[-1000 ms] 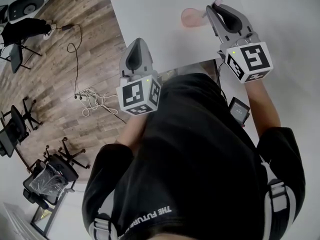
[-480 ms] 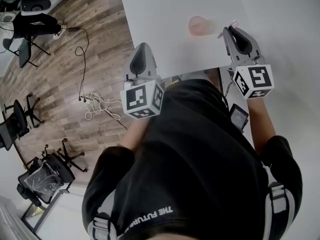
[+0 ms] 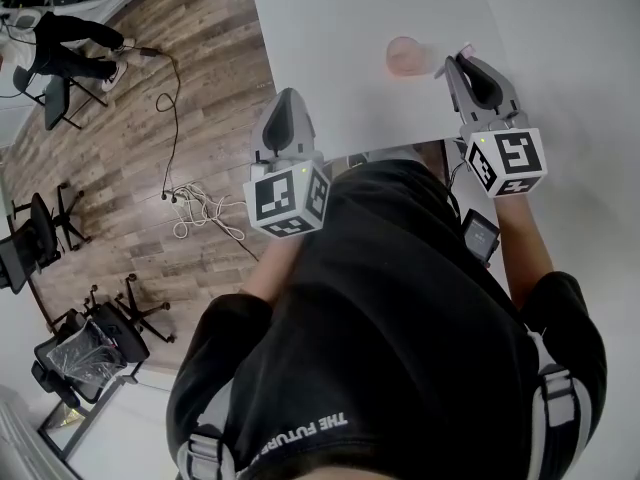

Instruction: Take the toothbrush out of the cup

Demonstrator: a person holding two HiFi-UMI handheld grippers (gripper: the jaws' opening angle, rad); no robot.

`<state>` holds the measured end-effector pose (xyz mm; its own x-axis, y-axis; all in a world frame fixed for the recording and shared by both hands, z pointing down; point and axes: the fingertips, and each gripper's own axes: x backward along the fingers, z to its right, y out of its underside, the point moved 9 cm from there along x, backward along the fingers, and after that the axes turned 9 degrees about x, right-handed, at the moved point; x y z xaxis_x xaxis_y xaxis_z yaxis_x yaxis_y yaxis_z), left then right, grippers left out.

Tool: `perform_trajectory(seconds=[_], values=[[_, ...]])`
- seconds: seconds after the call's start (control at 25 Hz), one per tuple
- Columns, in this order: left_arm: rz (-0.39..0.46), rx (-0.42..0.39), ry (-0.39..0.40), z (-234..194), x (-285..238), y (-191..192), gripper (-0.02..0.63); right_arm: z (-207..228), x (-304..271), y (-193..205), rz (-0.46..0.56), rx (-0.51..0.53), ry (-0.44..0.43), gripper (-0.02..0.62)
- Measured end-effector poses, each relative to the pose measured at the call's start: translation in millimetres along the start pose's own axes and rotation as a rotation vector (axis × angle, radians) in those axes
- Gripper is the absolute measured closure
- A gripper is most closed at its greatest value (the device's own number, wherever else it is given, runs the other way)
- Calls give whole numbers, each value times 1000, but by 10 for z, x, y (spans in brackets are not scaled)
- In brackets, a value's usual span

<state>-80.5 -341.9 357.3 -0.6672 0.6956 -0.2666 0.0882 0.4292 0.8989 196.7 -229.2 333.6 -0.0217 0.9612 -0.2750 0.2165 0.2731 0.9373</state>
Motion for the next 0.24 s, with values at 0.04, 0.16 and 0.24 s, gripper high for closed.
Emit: perform_trajectory(seconds=[0.04,0.16,0.24], values=[[-1,1,-1,0,-14,-13,591,16,-23,-8,-2,1,-1,546],[-2,1,-4,-4,-57,29,591,56,-63,51,-6,-2,0,546],[-3,1,-6,-3,-64,101,591,67,-52,132,-8,-4,4,546]])
